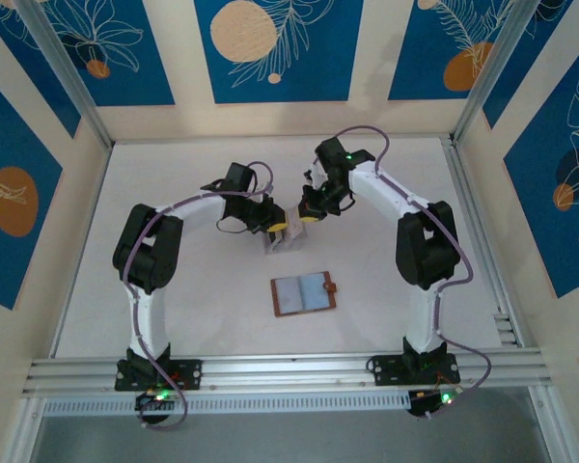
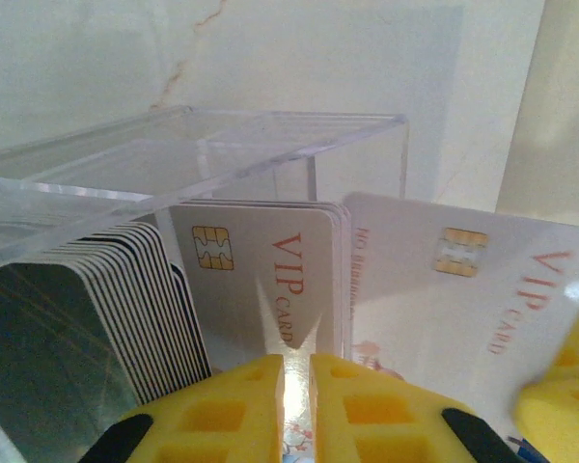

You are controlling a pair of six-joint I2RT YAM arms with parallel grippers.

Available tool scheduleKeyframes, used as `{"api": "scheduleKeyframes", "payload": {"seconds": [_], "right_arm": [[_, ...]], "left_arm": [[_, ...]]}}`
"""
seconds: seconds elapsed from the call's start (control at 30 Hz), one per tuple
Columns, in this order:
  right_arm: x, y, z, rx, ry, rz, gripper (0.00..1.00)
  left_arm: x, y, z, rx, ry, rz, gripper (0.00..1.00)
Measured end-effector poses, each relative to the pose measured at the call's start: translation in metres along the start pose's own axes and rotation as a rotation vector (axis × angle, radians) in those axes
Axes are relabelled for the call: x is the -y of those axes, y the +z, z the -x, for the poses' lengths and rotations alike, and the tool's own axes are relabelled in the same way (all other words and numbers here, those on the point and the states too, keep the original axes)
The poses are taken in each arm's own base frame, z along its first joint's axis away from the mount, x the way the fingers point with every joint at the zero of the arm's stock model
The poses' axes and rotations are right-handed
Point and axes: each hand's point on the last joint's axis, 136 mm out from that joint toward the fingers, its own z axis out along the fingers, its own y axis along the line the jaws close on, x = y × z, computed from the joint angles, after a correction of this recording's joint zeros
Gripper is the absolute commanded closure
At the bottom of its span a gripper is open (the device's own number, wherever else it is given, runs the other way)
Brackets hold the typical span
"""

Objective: Put the credit cards into the card holder

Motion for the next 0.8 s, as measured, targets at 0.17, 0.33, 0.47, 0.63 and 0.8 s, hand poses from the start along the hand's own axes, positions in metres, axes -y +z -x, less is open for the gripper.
{"api": "scheduleKeyframes", "payload": {"seconds": [0.17,0.33,0.47,0.63,0.8], "right_arm": [[-0.002,-0.011,0.002,0.026,-0.005,0.004,1.0],[0.0,-0.013,0.004,0.032,-0.001,0.001,1.0],[0.0,-0.015,0.004,0.036,0.0,0.001,1.0],[-0.001,-0.018,0.004,0.04,-0.002,0.003,1.0],[-0.007,-0.03,0.001,0.066,-0.017,0.009,1.0]], "left_arm": [[0.001,-0.001,0.001,-0.001,-0.003,-0.008,0.84],[0.001,-0.002,0.001,-0.004,-0.009,-0.017,0.84],[0.002,-0.004,0.001,-0.001,-0.011,-0.021,0.83],[0.008,-0.013,0.002,0.012,-0.008,-0.029,0.81],[0.033,-0.035,0.003,0.051,0.035,-0.064,0.8]]}}
